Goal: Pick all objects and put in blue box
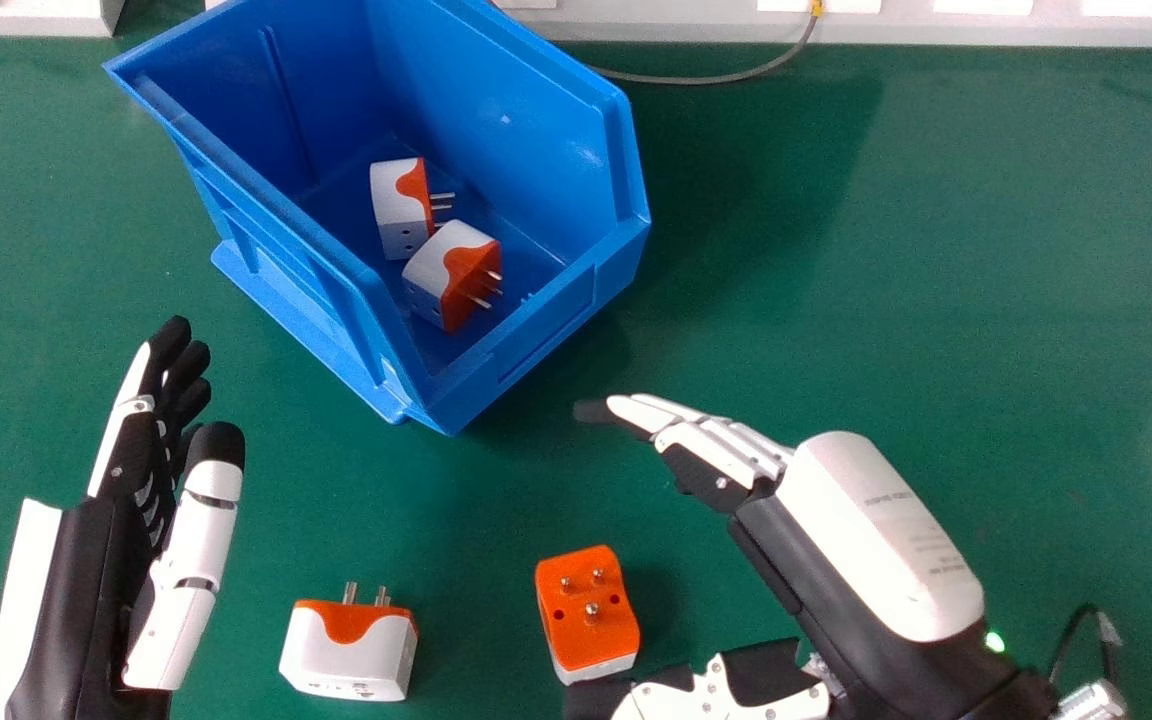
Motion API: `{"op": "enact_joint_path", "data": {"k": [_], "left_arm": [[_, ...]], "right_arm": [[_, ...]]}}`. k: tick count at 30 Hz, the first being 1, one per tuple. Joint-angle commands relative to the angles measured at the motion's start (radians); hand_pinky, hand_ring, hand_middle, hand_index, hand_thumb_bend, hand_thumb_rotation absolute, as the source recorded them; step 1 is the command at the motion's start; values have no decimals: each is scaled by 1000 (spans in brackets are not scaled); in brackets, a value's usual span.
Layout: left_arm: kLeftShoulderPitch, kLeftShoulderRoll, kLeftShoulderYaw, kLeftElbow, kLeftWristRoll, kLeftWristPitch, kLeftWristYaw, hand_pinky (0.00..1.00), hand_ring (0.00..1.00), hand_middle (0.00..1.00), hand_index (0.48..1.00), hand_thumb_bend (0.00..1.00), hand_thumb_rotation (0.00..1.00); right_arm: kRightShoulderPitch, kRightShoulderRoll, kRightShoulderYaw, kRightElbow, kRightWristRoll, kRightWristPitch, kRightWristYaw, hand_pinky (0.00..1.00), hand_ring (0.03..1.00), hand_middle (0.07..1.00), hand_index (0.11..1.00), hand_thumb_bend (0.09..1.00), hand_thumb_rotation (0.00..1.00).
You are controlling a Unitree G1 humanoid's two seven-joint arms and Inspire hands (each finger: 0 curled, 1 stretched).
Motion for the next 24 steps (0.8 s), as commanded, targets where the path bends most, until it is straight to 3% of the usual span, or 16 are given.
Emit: {"op": "enact_joint_path", "data": {"k": [1, 6, 9, 11, 16, 19, 22, 24], "left_arm": [[3, 4, 4, -27, 1, -7, 4, 926, 943, 954, 948, 287, 894], [-5, 4, 3, -24, -3, -11, 3, 920, 943, 953, 950, 299, 899], [-11, 8, 8, -12, -2, -25, 2, 933, 948, 959, 956, 313, 915], [-14, 8, 7, -10, -11, -27, -1, 944, 952, 963, 960, 330, 924], [-16, 8, 6, -15, -18, -24, -4, 963, 958, 970, 963, 341, 929], [-12, 4, 5, -32, -8, -7, 2, 972, 962, 974, 965, 343, 932], [-15, 8, 8, -34, -19, 0, -4, 983, 969, 978, 969, 352, 933], [-16, 10, 9, -35, -17, -3, -5, 990, 973, 978, 970, 365, 932]], "right_arm": [[-26, -9, -10, 9, 37, -21, 21, 668, 822, 866, 849, 694, 515], [-72, -20, -9, 44, 45, -15, 67, 673, 823, 862, 845, 743, 485], [-98, -23, -10, 61, 37, -10, 84, 676, 825, 861, 842, 776, 472], [-116, -24, -9, 66, 27, 6, 101, 677, 825, 859, 838, 794, 460], [-169, -20, -2, 119, -1, 17, 109, 669, 820, 853, 828, 804, 429], [-192, -18, 6, 140, -18, 41, 123, 669, 821, 851, 827, 800, 414], [-208, -13, 14, 157, -35, 60, 128, 673, 826, 854, 833, 791, 404], [-217, -10, 21, 169, -47, 67, 124, 669, 825, 852, 834, 788, 395]]}}
